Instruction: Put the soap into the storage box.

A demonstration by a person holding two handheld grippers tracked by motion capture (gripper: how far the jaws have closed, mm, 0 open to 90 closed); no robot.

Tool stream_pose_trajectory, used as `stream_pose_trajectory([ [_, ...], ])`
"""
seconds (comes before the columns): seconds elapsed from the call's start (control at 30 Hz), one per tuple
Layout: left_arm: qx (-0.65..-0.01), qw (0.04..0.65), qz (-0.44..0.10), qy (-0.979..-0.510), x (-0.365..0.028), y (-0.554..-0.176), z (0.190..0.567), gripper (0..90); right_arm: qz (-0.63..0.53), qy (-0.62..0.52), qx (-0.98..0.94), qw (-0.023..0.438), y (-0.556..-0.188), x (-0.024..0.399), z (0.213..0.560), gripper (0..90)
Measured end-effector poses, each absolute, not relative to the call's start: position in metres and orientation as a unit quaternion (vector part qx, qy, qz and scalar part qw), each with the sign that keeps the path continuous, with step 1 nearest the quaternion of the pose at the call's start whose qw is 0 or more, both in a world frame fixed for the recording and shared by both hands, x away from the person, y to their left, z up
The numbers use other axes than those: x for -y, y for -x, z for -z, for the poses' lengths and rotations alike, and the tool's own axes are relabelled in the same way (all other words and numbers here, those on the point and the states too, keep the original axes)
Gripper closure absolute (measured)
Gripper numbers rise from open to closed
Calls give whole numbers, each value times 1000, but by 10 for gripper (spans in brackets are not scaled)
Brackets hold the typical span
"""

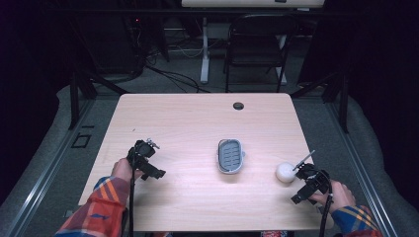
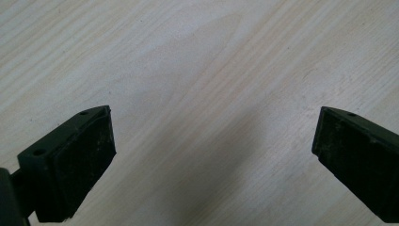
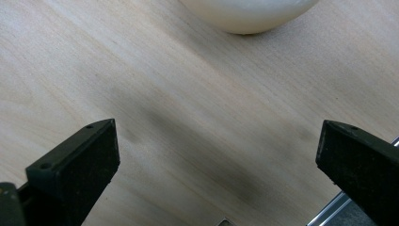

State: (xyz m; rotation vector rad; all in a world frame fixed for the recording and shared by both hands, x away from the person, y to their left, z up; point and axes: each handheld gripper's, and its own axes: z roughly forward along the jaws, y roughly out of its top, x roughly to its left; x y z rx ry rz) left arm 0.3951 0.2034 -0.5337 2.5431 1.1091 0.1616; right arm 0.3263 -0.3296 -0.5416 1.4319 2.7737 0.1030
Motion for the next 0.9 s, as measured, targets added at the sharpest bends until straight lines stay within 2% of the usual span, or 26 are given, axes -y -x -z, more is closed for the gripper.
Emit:
stream_pose_trajectory([
  [0.9,-395,179,-59,-899,-205,-394,534,0,-34,-447,-894,17,-337,322,534,0],
])
